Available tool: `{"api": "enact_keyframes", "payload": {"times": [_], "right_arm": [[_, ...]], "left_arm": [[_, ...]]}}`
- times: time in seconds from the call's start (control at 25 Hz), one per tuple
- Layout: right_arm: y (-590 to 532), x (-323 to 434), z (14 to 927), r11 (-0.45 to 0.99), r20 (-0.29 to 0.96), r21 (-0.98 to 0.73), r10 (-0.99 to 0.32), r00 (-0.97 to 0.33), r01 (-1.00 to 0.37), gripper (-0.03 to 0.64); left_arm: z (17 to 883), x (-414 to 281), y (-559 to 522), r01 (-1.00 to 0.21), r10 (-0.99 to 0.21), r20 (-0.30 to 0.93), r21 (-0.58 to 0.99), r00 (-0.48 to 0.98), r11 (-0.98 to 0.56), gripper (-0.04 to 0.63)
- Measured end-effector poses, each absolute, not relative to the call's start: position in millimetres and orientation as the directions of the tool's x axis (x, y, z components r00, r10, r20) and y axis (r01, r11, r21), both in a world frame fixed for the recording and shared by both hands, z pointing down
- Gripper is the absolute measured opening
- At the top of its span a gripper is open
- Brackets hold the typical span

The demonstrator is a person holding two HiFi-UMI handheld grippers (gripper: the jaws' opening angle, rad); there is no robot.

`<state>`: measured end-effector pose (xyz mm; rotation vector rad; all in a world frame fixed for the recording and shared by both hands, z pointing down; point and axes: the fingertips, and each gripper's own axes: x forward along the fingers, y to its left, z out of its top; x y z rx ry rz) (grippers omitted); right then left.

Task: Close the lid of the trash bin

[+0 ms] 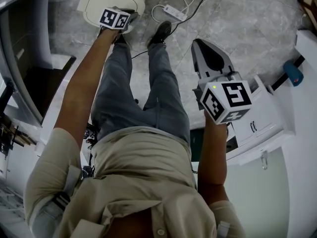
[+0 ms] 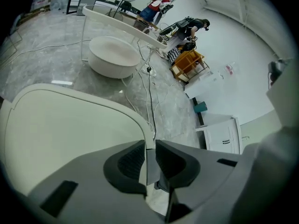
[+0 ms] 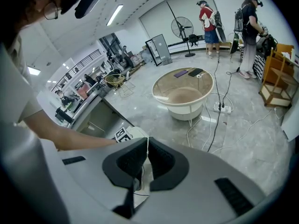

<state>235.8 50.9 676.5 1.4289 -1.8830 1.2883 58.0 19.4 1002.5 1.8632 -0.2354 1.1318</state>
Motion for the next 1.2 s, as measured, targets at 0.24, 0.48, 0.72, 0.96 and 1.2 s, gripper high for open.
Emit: {"api": "enact_keyframes", "payload": {"times": [0.24,0.48,0.72,0.96,1.2], "right_arm": [[45.0,236.2,668.2,0.035,0.779,-0.404,-0.509,-0.365,-0.914,0.025],[34.5,232.5,646.2,0.052,0.762,-0.401,-0.535,-0.365,-0.915,0.025],[17.1,222.7,613.5,0.083,0.741,-0.385,-0.565,-0.362,-0.919,0.025],[-4.4,203.5,562.6,0.135,0.703,-0.357,-0.612,-0.361,-0.924,0.025],[-13.5,192.0,504.6,0.177,0.675,-0.309,-0.652,-0.346,-0.934,0.025]], "left_arm": [[997.1,58.4,23.8,-0.56,0.302,0.783,0.606,0.544,-0.565,0.123],[973.4,51.3,20.0,-0.532,0.324,0.792,0.594,0.517,-0.604,0.147],[921.9,43.9,-3.0,-0.497,0.296,0.774,0.6,0.56,-0.627,0.117],[851.6,34.0,-35.2,-0.458,0.228,0.759,0.572,0.61,-0.681,0.097],[752.3,28.4,-60.7,-0.403,0.144,0.712,0.538,0.687,-0.741,0.06]]}}
